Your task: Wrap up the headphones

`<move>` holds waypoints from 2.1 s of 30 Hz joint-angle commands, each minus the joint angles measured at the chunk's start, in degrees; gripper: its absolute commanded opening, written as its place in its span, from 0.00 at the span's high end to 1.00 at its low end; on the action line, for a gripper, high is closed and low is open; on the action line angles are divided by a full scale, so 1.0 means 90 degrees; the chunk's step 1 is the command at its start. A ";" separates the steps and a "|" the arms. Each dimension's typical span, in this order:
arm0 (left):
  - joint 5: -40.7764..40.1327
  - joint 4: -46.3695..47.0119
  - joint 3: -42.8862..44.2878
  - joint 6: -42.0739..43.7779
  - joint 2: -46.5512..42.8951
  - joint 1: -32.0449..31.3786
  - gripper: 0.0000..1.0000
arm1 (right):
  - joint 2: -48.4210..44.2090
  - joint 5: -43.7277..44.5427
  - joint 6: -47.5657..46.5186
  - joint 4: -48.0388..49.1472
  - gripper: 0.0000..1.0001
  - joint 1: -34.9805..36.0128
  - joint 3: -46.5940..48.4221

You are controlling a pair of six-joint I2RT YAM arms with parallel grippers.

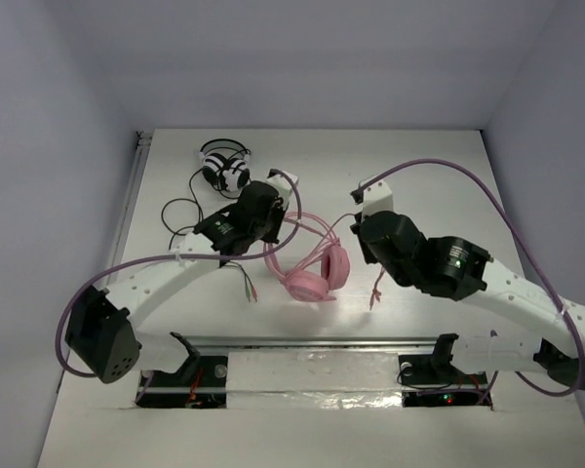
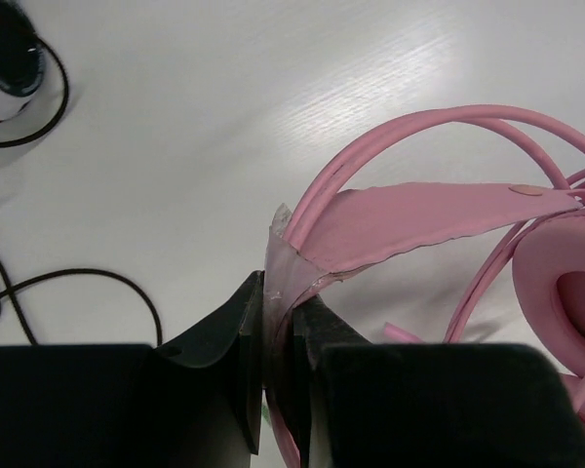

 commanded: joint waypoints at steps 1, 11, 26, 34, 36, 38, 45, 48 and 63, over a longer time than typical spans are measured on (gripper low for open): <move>0.1347 0.0592 -0.0031 0.0158 -0.0670 0.0040 1.00 | -0.0108 0.0800 -0.0101 0.0460 1.00 -0.0297 -0.0193; 0.4169 0.1450 -0.0324 -0.0535 -0.1540 0.1309 1.00 | -0.0537 -0.0380 0.0250 0.1866 1.00 -0.1040 -0.1013; 0.6194 0.3658 -0.0393 -0.2331 -0.1580 0.2062 1.00 | -0.1241 -0.2948 0.0954 0.4822 1.00 -0.1333 -0.2664; 0.5756 0.4879 -0.0227 -0.3836 -0.1550 0.2355 1.00 | -0.1564 -0.3066 0.1423 0.6603 0.78 -0.1508 -0.3825; 0.5609 0.4889 -0.0139 -0.3895 -0.1570 0.2355 1.00 | -0.1476 -0.3076 0.1452 0.6924 0.68 -0.1509 -0.3924; 0.5579 0.4830 -0.0080 -0.3934 -0.1541 0.2355 1.00 | -0.1291 -0.3057 0.1452 0.7062 0.65 -0.1567 -0.3992; 0.5335 0.4820 0.0046 -0.4080 -0.1638 0.2355 1.00 | -0.1162 -0.3057 0.1442 0.7433 0.48 -0.1743 -0.4109; 0.5364 0.4821 0.0202 -0.4188 -0.1629 0.2355 1.00 | -0.1240 -0.3135 0.1481 0.7493 0.40 -0.1889 -0.4236; 0.4867 0.4176 0.0760 -0.4071 -0.1697 0.2355 1.00 | -0.1475 -0.3838 0.1794 0.7698 0.38 -0.2095 -0.4822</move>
